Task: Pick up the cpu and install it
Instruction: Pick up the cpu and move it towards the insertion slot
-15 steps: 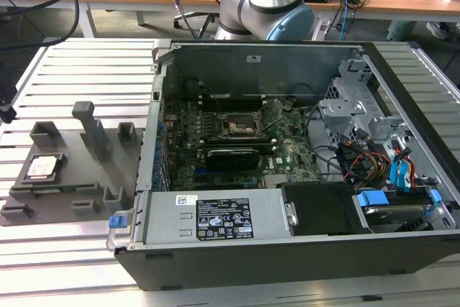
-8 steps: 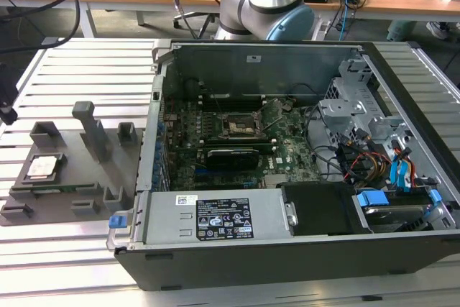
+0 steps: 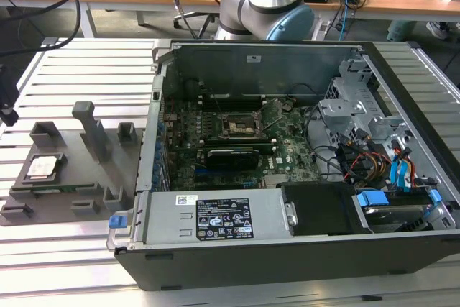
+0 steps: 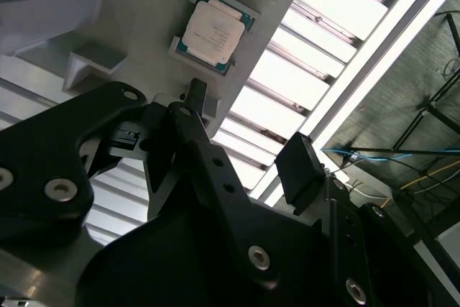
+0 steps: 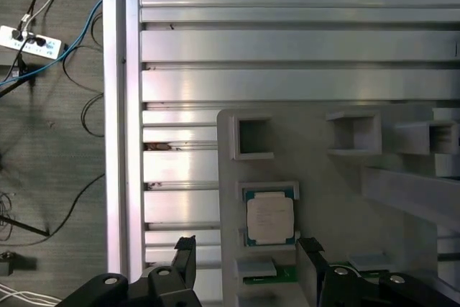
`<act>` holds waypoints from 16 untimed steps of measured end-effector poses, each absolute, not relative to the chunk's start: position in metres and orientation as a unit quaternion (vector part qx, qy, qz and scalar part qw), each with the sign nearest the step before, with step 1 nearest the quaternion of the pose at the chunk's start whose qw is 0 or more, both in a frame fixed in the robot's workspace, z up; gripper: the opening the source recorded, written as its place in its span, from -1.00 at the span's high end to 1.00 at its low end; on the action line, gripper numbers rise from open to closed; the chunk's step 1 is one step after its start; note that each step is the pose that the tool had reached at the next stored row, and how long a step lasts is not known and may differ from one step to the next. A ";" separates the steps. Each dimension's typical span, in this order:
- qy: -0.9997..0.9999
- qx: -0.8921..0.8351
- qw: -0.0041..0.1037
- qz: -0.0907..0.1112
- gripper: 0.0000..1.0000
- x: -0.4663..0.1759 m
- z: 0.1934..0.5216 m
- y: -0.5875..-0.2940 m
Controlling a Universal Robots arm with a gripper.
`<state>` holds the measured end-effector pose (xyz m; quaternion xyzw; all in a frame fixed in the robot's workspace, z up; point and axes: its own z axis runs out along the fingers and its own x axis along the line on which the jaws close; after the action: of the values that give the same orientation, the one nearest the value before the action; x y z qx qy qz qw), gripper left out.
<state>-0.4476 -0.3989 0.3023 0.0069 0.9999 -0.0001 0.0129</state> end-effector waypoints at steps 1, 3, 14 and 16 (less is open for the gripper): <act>1.000 0.007 0.013 0.000 -0.33 -0.448 0.302 -0.399; 1.000 0.007 0.013 0.000 -0.33 -0.448 0.301 -0.399; 1.000 0.007 0.013 0.000 -0.33 -0.448 0.297 -0.399; 1.000 0.007 0.013 0.000 -0.33 -0.448 0.297 -0.399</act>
<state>-0.4476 -0.3988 0.2968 0.0069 0.9999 -0.0001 0.0129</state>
